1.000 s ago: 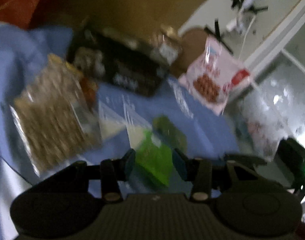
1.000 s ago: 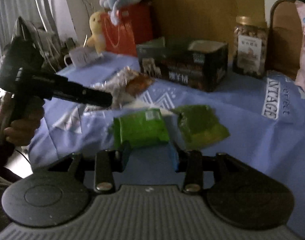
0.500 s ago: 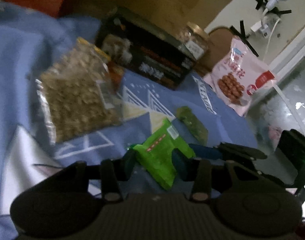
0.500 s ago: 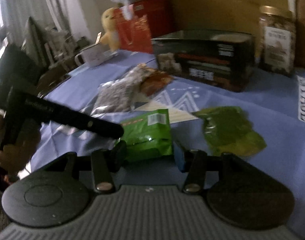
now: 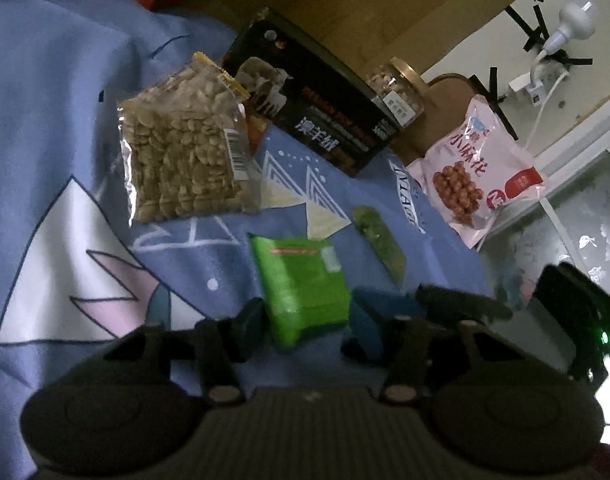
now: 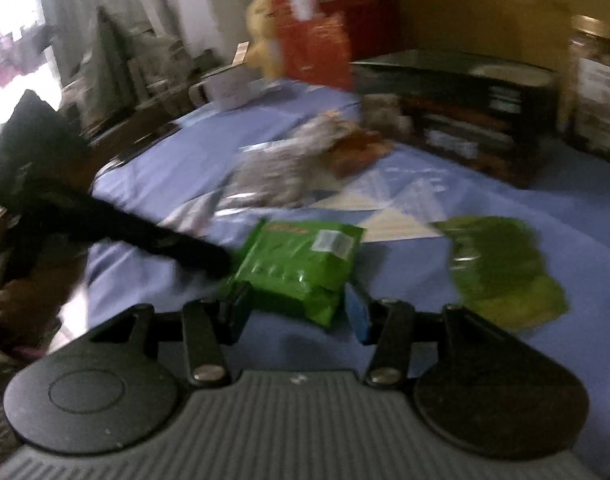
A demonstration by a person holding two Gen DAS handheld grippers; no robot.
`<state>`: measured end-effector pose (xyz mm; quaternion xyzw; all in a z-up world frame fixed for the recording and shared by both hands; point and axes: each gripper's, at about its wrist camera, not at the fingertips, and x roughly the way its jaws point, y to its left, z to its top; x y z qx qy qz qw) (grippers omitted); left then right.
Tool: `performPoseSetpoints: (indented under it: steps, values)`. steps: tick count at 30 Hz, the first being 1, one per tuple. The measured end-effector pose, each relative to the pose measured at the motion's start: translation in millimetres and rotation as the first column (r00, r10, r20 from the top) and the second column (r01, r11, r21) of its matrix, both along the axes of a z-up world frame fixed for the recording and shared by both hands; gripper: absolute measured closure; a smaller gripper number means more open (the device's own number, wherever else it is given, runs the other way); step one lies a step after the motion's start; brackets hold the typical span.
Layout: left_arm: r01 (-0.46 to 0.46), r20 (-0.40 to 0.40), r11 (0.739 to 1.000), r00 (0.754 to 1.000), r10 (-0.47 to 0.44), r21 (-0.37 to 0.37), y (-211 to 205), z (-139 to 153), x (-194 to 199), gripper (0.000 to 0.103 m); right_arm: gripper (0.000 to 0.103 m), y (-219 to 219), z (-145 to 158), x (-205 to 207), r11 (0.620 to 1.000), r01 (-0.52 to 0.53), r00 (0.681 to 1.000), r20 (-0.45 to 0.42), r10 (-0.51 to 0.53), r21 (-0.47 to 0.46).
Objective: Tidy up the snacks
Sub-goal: 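Grasp the bright green snack packet with the right gripper, then carry the bright green packet into the black tin box and release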
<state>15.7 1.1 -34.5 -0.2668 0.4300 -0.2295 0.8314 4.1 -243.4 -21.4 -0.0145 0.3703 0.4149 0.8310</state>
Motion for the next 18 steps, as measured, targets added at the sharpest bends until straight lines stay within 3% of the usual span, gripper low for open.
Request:
performPoseSetpoints:
  steps: [2, 6, 18]
  values:
    - [-0.028, 0.019, 0.999, 0.999, 0.027, 0.03, 6, 3, -2, 0.056, 0.048, 12, 3, -11, 0.998, -0.058, 0.998, 0.007, 0.058, -0.006]
    - [-0.053, 0.028, 0.999, 0.998, 0.053, 0.011, 20, 6, -6, 0.056, 0.049, 27, 10, -26, 0.989, -0.141, 0.988, 0.061, 0.144, -0.047]
    - [-0.024, 0.045, 0.999, 0.999, 0.023, 0.024, 20, 7, -11, 0.051, 0.049, 12, 8, -19, 0.981, -0.072, 0.988, 0.119, 0.094, -0.181]
